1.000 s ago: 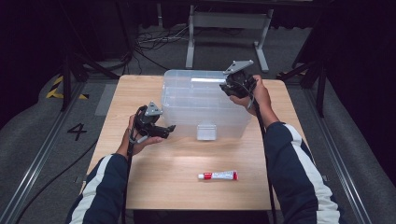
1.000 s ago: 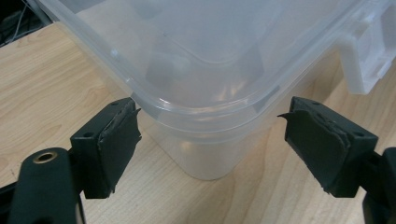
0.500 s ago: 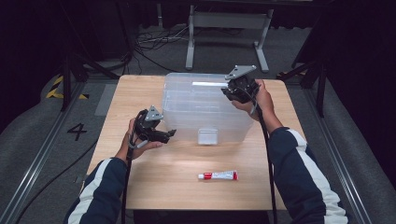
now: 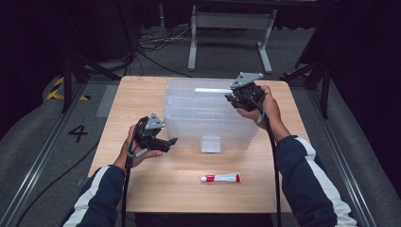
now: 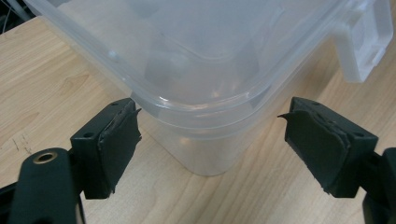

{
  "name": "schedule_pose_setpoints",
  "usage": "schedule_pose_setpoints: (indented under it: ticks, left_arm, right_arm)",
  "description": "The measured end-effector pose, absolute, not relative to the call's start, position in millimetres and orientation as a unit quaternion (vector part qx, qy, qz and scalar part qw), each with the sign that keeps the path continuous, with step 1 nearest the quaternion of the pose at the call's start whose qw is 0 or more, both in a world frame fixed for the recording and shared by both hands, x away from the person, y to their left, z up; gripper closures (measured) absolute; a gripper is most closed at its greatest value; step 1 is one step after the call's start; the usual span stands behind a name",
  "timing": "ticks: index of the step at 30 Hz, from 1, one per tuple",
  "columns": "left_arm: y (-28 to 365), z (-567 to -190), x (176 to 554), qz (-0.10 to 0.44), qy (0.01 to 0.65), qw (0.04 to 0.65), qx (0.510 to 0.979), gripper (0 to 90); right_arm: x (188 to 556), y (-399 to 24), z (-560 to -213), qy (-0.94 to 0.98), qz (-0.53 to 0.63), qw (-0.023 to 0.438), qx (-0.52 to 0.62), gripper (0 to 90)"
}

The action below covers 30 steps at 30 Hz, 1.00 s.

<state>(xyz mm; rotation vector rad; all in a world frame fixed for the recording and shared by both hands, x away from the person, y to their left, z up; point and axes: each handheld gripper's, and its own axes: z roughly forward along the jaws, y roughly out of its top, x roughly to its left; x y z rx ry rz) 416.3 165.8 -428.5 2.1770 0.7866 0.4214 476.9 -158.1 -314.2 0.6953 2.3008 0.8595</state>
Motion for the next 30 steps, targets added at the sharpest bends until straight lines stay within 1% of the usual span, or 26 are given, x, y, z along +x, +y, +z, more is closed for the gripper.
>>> schedule_pose_setpoints:
  ticks: [4,12,15,16,30]
  left_arm:
    - [164.1,-427.9,410.3,0.170,0.306,0.379,0.857,18.2]
    - [162.8,-426.6,396.1,0.174,0.300,0.368,0.863,18.4]
    - [164.4,-426.3,393.4,0.180,0.300,0.367,0.862,20.5]
    - [164.7,-426.4,393.2,0.182,0.299,0.367,0.862,22.6]
    - [169.8,-426.6,392.2,0.179,0.306,0.385,0.852,27.4]
  right_arm:
    - [470.5,-158.2,-314.9,0.862,0.321,0.295,0.257,71.4]
    - [459.2,-162.3,-314.4,0.864,0.332,0.283,0.249,71.4]
    - [457.4,-162.4,-314.9,0.864,0.335,0.285,0.245,71.1]
    - [457.6,-162.2,-314.8,0.865,0.334,0.285,0.243,71.0]
    - [458.4,-165.3,-312.2,0.859,0.349,0.281,0.248,72.0]
